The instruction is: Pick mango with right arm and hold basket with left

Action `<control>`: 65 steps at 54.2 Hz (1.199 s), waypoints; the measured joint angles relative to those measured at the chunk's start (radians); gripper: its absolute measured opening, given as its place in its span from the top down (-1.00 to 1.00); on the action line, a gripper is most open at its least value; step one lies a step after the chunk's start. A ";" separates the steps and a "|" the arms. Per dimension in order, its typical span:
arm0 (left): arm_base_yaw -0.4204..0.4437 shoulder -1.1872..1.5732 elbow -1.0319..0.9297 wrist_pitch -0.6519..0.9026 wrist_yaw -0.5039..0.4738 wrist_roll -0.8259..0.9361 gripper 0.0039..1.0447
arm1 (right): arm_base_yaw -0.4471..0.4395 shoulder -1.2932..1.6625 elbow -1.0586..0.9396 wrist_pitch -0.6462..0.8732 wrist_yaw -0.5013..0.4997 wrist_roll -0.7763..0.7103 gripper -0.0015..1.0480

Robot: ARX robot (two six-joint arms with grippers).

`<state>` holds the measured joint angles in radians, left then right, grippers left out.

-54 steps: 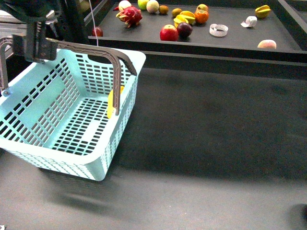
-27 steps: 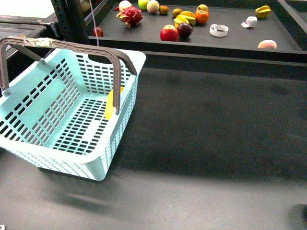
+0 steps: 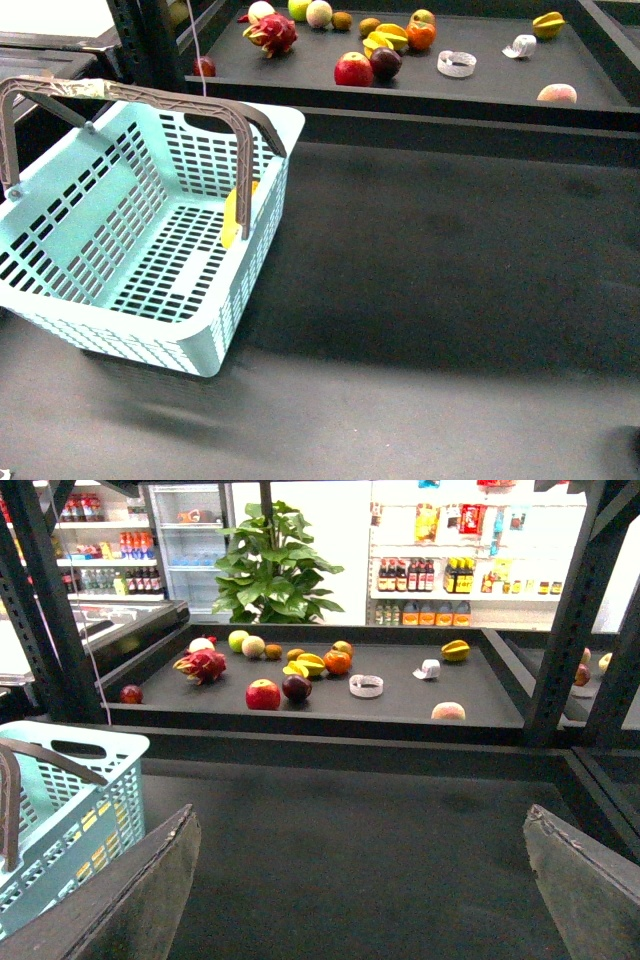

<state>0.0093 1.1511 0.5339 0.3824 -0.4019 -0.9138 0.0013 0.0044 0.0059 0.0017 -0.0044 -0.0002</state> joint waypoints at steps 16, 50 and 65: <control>-0.010 -0.154 -0.286 0.360 0.401 0.834 0.36 | 0.000 0.000 0.000 0.000 0.002 0.000 -0.84; -0.010 -0.520 -0.480 0.188 0.402 0.903 0.96 | 0.000 0.000 0.000 0.000 0.000 0.000 -0.84; -0.010 -0.700 -0.513 0.069 0.402 0.906 0.96 | 0.000 0.000 0.000 0.000 0.000 0.000 -0.84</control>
<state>-0.0010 0.4511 0.0212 0.4519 0.0002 -0.0082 0.0013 0.0044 0.0059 0.0017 -0.0040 -0.0002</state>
